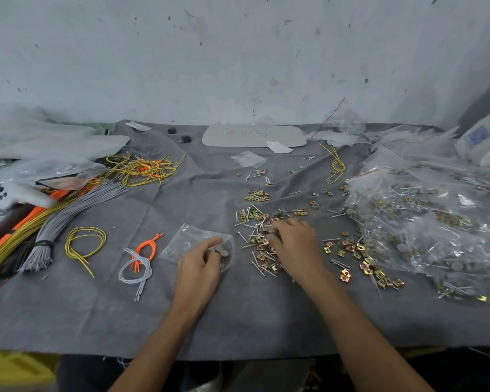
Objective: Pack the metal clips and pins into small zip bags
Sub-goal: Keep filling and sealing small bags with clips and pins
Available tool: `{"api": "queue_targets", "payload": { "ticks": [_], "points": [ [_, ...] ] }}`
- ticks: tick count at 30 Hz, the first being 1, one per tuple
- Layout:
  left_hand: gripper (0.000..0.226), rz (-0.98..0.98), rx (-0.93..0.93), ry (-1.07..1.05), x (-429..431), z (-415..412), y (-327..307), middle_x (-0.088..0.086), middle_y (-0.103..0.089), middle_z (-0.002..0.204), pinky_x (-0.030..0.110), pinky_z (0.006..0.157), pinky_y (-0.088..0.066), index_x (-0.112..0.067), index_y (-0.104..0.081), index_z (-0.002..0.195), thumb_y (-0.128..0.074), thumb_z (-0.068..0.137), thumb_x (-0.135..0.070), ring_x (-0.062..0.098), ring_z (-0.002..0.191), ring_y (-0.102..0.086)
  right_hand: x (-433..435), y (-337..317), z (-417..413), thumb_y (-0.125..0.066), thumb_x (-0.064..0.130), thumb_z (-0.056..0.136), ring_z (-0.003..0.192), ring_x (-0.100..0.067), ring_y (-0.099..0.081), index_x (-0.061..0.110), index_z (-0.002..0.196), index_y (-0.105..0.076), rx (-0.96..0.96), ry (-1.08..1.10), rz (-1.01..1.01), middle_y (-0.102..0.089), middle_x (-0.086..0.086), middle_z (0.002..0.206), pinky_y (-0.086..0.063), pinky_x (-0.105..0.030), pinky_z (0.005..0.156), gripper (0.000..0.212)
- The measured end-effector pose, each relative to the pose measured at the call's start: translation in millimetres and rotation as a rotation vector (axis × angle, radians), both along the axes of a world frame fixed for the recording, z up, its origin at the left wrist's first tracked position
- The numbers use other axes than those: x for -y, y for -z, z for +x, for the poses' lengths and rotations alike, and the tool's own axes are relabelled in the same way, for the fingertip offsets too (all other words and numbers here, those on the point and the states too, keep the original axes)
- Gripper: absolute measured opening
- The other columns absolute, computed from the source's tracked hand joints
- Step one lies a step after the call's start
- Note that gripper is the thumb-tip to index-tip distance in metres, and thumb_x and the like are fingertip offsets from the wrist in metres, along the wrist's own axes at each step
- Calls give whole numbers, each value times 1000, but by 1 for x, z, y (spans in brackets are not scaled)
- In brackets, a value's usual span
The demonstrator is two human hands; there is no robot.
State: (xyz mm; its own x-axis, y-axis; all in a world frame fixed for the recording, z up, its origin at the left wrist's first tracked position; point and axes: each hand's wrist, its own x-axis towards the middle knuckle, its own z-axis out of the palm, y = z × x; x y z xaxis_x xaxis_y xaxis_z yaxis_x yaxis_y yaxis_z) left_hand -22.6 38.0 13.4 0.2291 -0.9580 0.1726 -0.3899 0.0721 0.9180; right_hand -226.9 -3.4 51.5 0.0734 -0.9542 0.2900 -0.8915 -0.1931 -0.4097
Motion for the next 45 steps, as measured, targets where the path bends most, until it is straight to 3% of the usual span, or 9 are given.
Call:
{"api": "queue_targets", "payload": {
  "ticks": [3, 6, 10, 16, 24, 31, 37, 42, 45],
  "points": [
    [44, -2, 13, -1, 0, 0, 2, -10, -72, 83, 23, 70, -45, -30, -71, 116, -42, 83, -31, 0, 77, -63, -10, -4, 6, -54, 25, 100, 94, -19, -57, 20, 106, -67, 216, -41, -59, -68, 2, 99, -42, -33, 81, 15],
    [42, -12, 31, -6, 0, 1, 3, -9, -74, 89, 24, 75, -47, -33, -71, 114, -42, 82, -32, 0, 84, -65, -24, -2, 30, -57, 19, 98, 90, -16, -61, 18, 107, -70, 389, -149, -21, -70, 1, 98, -47, -32, 81, 17],
    [45, -11, 47, -4, 1, 1, 2, -10, -75, 98, 31, 86, -53, -29, -70, 117, -43, 82, -31, 2, 93, -67, -37, 12, 63, -60, 18, 96, 93, -22, -64, 18, 113, -72, 369, -280, 54, -70, -6, 99, -48, -38, 87, 20],
    [47, -7, 48, -22, 1, 0, -1, -15, -73, 110, 34, 98, -52, -27, -71, 117, -44, 79, -32, -2, 105, -65, -31, 17, 86, -52, 22, 98, 97, -29, -59, 29, 122, -68, 235, -227, 92, -57, -7, 102, -44, -37, 84, 30],
    [45, 5, -15, -10, -2, -1, -2, -8, -75, 108, 40, 92, -57, -26, -70, 118, -44, 81, -28, 6, 97, -70, -44, 31, 81, -67, 11, 90, 93, -14, -64, 16, 107, -65, 547, -124, -39, -69, 4, 99, -52, -37, 84, 18],
    [38, -14, -15, 1, -2, -1, -1, -1, -75, 105, 6, 71, -47, -24, -70, 118, -48, 90, -12, -7, 83, -67, -45, 30, 80, -67, 16, 93, 86, -13, -66, 18, 98, -63, 610, -105, -27, -70, 5, 91, -54, -40, 79, 7],
    [46, 23, 31, -27, -5, -2, -6, -11, -74, 106, 31, 94, -54, -26, -70, 118, -45, 80, -30, -3, 99, -66, -48, 24, 78, -57, 20, 98, 98, -21, -66, 25, 114, -71, 454, -211, 13, -74, 4, 105, -49, -36, 86, 21],
    [49, 11, 188, -91, -13, -6, -11, -10, -65, 72, 36, 75, -53, -36, -61, 125, -52, 78, -47, 6, 74, -64, -50, 24, 77, -57, 21, 97, 87, -9, -65, 25, 103, -68, 616, -95, -84, -71, 9, 94, -53, -35, 79, 13],
    [47, 7, 296, -134, -25, -8, -14, -14, -62, 71, 36, 68, -50, -44, -50, 124, -61, 79, -53, 6, 72, -62, -51, 26, 75, -58, 22, 94, 85, -5, -64, 27, 100, -66, 726, -22, -157, -69, 13, 91, -54, -32, 76, 11]
  ]
}}
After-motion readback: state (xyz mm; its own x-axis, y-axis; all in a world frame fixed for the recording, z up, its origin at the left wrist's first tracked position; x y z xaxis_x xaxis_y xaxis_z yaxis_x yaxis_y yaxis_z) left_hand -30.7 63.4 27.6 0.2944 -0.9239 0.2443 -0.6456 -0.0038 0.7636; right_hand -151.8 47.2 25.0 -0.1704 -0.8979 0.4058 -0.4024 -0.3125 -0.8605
